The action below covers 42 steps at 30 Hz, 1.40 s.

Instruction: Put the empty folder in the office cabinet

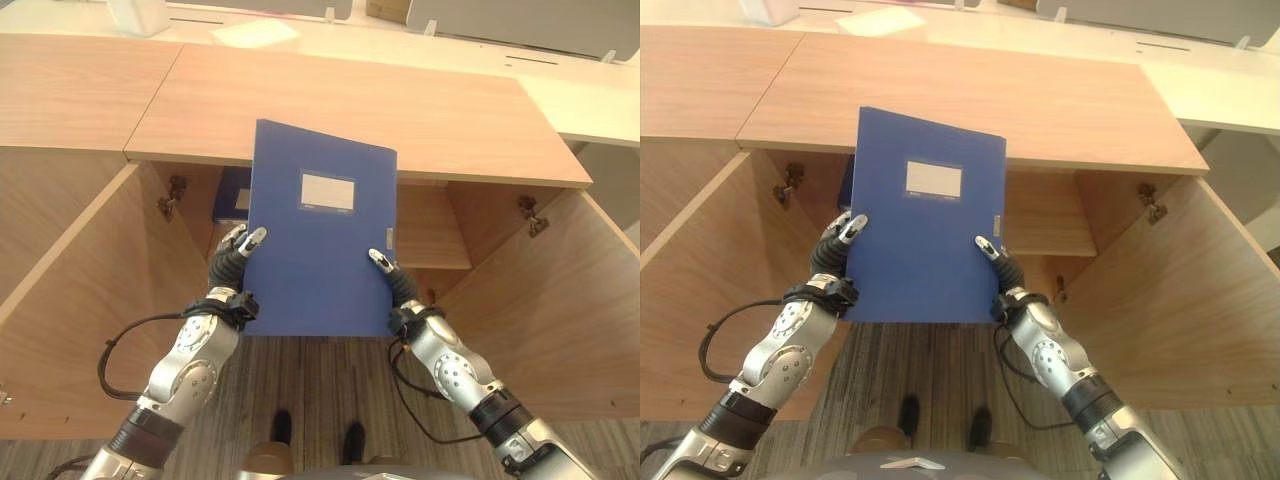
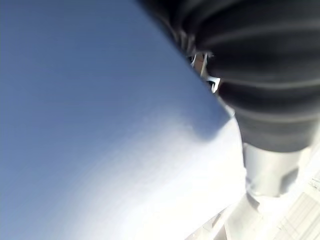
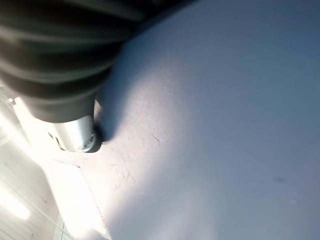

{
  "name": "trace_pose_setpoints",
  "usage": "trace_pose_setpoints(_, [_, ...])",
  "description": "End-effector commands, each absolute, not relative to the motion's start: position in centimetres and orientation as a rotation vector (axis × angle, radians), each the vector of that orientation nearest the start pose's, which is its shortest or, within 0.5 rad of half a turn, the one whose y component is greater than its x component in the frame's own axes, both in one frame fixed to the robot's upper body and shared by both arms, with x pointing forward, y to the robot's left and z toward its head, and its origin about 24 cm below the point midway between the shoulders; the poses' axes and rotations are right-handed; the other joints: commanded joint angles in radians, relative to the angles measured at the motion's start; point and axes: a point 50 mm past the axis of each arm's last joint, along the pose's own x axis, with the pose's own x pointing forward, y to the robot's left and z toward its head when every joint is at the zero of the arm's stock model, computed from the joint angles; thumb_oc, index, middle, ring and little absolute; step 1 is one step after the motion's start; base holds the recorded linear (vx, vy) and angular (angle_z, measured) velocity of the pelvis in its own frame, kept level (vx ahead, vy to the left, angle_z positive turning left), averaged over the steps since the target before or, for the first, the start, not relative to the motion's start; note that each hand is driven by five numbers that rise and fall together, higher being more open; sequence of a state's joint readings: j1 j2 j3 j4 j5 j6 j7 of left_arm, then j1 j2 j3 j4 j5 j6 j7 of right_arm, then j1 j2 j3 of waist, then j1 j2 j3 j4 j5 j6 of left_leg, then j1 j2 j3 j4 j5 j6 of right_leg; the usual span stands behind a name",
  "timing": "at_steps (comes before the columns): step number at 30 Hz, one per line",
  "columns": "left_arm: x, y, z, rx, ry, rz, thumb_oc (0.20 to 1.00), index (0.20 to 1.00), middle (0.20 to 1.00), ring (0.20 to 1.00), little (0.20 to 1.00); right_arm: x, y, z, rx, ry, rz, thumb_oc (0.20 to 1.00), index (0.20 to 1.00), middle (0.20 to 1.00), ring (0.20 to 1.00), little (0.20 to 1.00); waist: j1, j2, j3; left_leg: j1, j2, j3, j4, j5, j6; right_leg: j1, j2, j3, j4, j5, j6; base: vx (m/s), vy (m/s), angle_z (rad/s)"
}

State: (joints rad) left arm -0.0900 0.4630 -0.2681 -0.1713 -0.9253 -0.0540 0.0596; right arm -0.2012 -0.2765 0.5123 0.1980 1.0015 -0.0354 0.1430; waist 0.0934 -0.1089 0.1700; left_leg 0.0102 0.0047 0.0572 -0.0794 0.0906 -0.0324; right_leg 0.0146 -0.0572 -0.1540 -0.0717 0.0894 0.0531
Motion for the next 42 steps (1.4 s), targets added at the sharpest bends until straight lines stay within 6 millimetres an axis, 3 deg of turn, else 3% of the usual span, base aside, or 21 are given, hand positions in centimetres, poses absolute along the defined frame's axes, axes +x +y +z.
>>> trace_pose_setpoints(1, [25.7,14.0,14.8,-0.465,-0.35,-0.463,1.0,1.0,1.0,1.0,1.0,22.9,-3.7,0.5,0.659,0.418,0.717,0.2,0.2,0.2,0.2,0.2,-0.003,-0.029,-0.064,-0.013,0.025,0.009,-0.008,-0.105,-0.026,0.006,-0.153,0.056,0.073,-0.108,0.134,0.01,-0.041,0.03])
trace_pose_setpoints(2, [25.7,14.0,14.8,-0.465,-0.35,-0.463,1.0,1.0,1.0,1.0,1.0,22.9,-3.7,0.5,0.659,0.418,0.717,0.2,0.2,0.2,0.2,0.2,-0.003,-0.029,-0.064,-0.013,0.025,0.009,-0.008,-0.105,-0.026,0.006,-0.153,0.056,0.073,-0.108,0.134,0.0,-0.081,0.0])
trace_pose_setpoints(3, [25.3,15.0,14.8,-0.438,-0.363,-0.436,1.0,1.0,1.0,1.0,1.0,21.9,-5.1,-1.5,0.607,0.491,0.684,0.2,0.2,0.2,0.2,0.2,-0.004,-0.027,-0.066,-0.01,0.031,0.005,-0.008,-0.103,-0.032,0.013,-0.149,0.051,0.07,-0.114,0.13,-0.01,-0.059,0.0])
trace_pose_setpoints(4, [25.3,15.0,14.8,-0.438,-0.363,-0.436,1.0,1.0,1.0,1.0,1.0,21.9,-5.1,-1.5,0.607,0.491,0.684,0.2,0.2,0.2,0.2,0.2,-0.004,-0.027,-0.066,-0.01,0.031,0.005,-0.008,-0.103,-0.032,0.013,-0.149,0.051,0.07,-0.114,0.13,-0.01,-0.127,0.02])
trace_pose_setpoints(6, [24.9,16.6,14.4,-0.391,-0.367,-0.378,1.0,1.0,1.0,1.0,1.0,19.6,-7.5,-4.8,0.514,0.636,0.652,0.2,0.2,0.2,0.2,0.2,-0.003,-0.018,-0.073,-0.003,0.041,-0.006,-0.008,-0.097,-0.043,0.031,-0.14,0.039,0.067,-0.127,0.123,-0.01,-0.115,0.07])
trace_pose_setpoints(14, [24.7,17.1,14.0,-0.374,-0.356,-0.352,1.0,1.0,1.0,1.0,1.0,18.3,-8.9,-6.0,0.473,0.697,0.653,0.2,0.2,0.2,0.2,0.2,-0.007,-0.001,-0.081,0.009,0.054,-0.016,-0.008,-0.091,-0.053,0.051,-0.127,0.031,0.068,-0.14,0.11,0.0,-0.05,0.06])
trace_pose_setpoints(25, [23.7,18.1,12.4,-0.385,-0.315,-0.251,1.0,1.0,1.0,1.0,1.0,18.6,-9.9,-6.1,0.481,0.665,0.577,0.2,0.2,0.2,0.2,0.2,-0.022,0.031,-0.07,0.016,0.073,-0.026,-0.008,-0.076,-0.066,0.063,-0.107,0.023,0.063,-0.152,0.09,0.0,-0.019,0.0])
trace_pose_setpoints(31, [22.9,20.0,12.0,-0.338,-0.337,-0.106,1.0,1.0,1.0,1.0,1.0,20.8,-11.6,-4.4,0.466,0.526,0.472,0.2,0.2,0.2,0.2,0.2,-0.015,0.041,-0.032,-0.019,0.075,-0.038,-0.008,-0.062,-0.068,0.034,-0.104,0.015,0.062,-0.146,0.094,-0.05,0.003,0.0])
trace_pose_setpoints(32, [22.8,21.0,12.8,-0.259,-0.403,-0.001,1.0,1.0,1.0,1.0,1.0,23.1,-12.8,-2.8,0.448,0.419,0.379,0.2,0.2,0.2,0.2,0.2,-0.004,0.045,0.017,-0.068,0.076,-0.05,-0.008,-0.045,-0.067,-0.016,-0.104,0.015,0.077,-0.141,0.095,-0.15,-0.004,0.03])
trace_pose_setpoints(33, [22.8,21.0,12.8,-0.259,-0.403,-0.001,1.0,1.0,1.0,1.0,1.0,23.1,-12.8,-2.8,0.448,0.419,0.379,0.2,0.2,0.2,0.2,0.2,-0.004,0.045,0.017,-0.069,0.076,-0.05,-0.008,-0.045,-0.067,-0.017,-0.104,0.015,0.077,-0.142,0.095,-0.29,-0.016,0.05])
trace_pose_setpoints(34, [22.8,21.8,13.2,-0.22,-0.446,0.082,1.0,1.0,1.0,1.0,1.0,25.0,-13.4,-1.3,0.454,0.332,0.312,0.2,0.2,0.2,0.2,0.2,0.006,0.049,0.052,-0.107,0.078,-0.055,-0.006,-0.031,-0.069,-0.057,-0.105,0.012,0.089,-0.136,0.095,-0.28,-0.036,0.13])
trace_pose_setpoints(35, [22.6,23.0,12.2,-0.211,-0.447,0.232,1.0,1.0,1.0,1.0,1.0,27.7,-14.4,1.4,0.459,0.183,0.21,0.2,0.2,0.2,0.2,0.2,0.023,0.054,0.098,-0.164,0.08,-0.066,-0.002,-0.014,-0.077,-0.114,-0.106,0.005,0.098,-0.125,0.093,-0.35,-0.07,0.12])
trace_pose_setpoints(36, [23.2,23.8,9.5,-0.186,-0.35,0.361,1.0,1.0,1.0,1.0,1.0,29.9,-15.2,3.8,0.494,0.068,0.111,0.2,0.2,0.2,0.2,0.2,0.039,0.058,0.121,-0.214,0.082,-0.072,0.0,0.001,-0.083,-0.161,-0.106,-0.007,0.107,-0.118,0.089,-0.22,-0.056,0.16])
trace_pose_setpoints(38, [23.3,23.8,9.6,-0.187,-0.352,0.361,1.0,1.0,1.0,1.0,1.0,29.9,-15.2,3.9,0.494,0.066,0.111,0.2,0.2,0.2,0.2,0.2,0.039,0.058,0.117,-0.221,0.082,-0.073,-0.001,0.006,-0.083,-0.168,-0.105,-0.007,0.105,-0.114,0.089,-0.06,-0.021,0.15])
trace_pose_setpoints(39, [23.6,24.8,4.2,-0.146,-0.107,0.478,1.0,1.0,1.0,1.0,1.0,31.3,-16.0,6.0,0.538,-0.028,0.031,0.2,0.2,0.2,0.2,0.2,0.05,0.066,0.134,-0.255,0.083,-0.075,-0.005,0.017,-0.088,-0.196,-0.106,-0.015,0.105,-0.109,0.086,-0.04,-0.01,0.25])
trace_pose_setpoints(40, [23.7,24.8,4.3,-0.147,-0.109,0.477,1.0,1.0,1.0,1.0,1.0,31.4,-16.0,6.1,0.538,-0.03,0.031,0.2,0.2,0.2,0.2,0.2,0.051,0.066,0.133,-0.259,0.083,-0.076,-0.006,0.021,-0.087,-0.2,-0.105,-0.015,0.104,-0.105,0.086,-0.05,0.012,0.28])
trace_pose_setpoints(41, [22.3,25.4,-1.4,-0.035,0.165,0.514,1.0,1.0,1.0,1.0,1.0,32.7,-16.0,7.6,0.603,-0.088,-0.01,0.2,0.2,0.2,0.2,0.2,0.065,0.079,0.151,-0.282,0.081,-0.077,-0.007,0.028,-0.086,-0.218,-0.105,-0.013,0.101,-0.099,0.087,-0.03,0.042,0.13])
trace_pose_setpoints(42, [21.1,25.3,-3.8,0.031,0.29,0.501,1.0,1.0,1.0,1.0,1.0,33.2,-16.0,8.2,0.629,-0.109,-0.032,0.2,0.2,0.2,0.2,0.2,0.072,0.084,0.157,-0.29,0.08,-0.077,-0.008,0.029,-0.084,-0.222,-0.104,-0.01,0.097,-0.099,0.087,-0.02,0.04,0.04])
